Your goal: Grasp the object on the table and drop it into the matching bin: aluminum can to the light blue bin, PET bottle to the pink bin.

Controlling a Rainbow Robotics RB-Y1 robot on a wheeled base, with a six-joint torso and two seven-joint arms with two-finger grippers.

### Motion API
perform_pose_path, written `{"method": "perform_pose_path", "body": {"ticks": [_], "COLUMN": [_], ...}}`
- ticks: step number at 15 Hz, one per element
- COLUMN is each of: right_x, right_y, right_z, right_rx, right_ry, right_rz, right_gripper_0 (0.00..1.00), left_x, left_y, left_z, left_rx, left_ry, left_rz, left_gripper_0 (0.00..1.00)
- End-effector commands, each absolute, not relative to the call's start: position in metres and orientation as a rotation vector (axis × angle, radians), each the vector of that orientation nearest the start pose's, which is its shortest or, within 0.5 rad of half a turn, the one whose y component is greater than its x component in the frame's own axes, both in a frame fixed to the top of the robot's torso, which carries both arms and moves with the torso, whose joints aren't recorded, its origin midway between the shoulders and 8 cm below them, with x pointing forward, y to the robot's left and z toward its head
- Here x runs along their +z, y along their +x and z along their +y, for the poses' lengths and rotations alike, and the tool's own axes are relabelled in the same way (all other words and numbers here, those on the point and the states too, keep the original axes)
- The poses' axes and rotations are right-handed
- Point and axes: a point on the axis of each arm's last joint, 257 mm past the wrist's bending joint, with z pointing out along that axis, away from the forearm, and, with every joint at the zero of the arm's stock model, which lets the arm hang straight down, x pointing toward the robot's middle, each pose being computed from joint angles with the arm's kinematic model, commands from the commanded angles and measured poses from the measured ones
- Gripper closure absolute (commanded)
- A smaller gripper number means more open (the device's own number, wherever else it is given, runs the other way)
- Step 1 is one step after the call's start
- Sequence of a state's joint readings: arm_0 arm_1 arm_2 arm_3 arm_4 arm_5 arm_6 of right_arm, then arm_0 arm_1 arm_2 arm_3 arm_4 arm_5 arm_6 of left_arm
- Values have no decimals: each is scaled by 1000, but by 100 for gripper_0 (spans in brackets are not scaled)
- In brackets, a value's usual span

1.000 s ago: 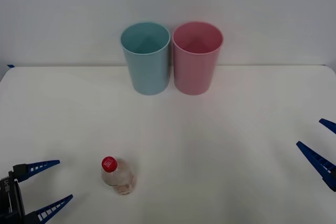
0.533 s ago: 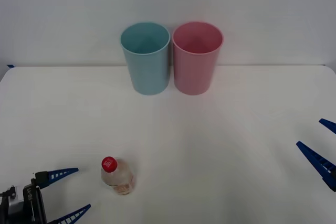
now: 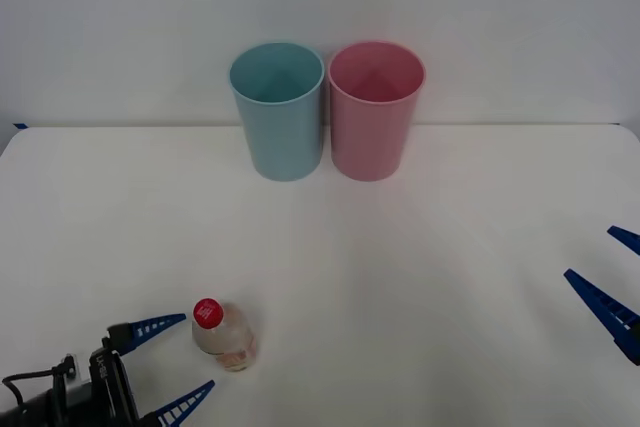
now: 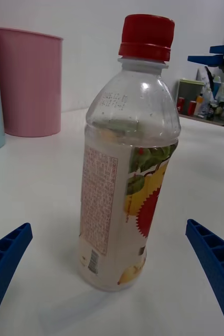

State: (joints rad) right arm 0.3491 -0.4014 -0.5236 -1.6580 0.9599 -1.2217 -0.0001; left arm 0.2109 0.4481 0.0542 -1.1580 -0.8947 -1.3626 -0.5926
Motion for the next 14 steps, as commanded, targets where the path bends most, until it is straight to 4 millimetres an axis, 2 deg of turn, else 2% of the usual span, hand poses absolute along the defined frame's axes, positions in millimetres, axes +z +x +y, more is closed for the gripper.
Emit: {"method": "perform_pose_path", "body": {"ticks": [1,9,14], "right_x": [-169,-169,-169], "right_y": [342,342,342], "right_z": [-330,-330,-330], "right_rx": [567,567,567], "right_ry": [-465,-465,-465], "right_rz": [1441,1441,1441], "right_gripper_0": [0,0,0], "left_x": [-322,-321,-320], "left_y": [310,326,332], "left_z": [195,154,143], "left_rx": [-735,-735,-734], "left_ry": [793,766,762], "left_rz": [1389,1347,1336], "left_gripper_0": [0,0,0]}}
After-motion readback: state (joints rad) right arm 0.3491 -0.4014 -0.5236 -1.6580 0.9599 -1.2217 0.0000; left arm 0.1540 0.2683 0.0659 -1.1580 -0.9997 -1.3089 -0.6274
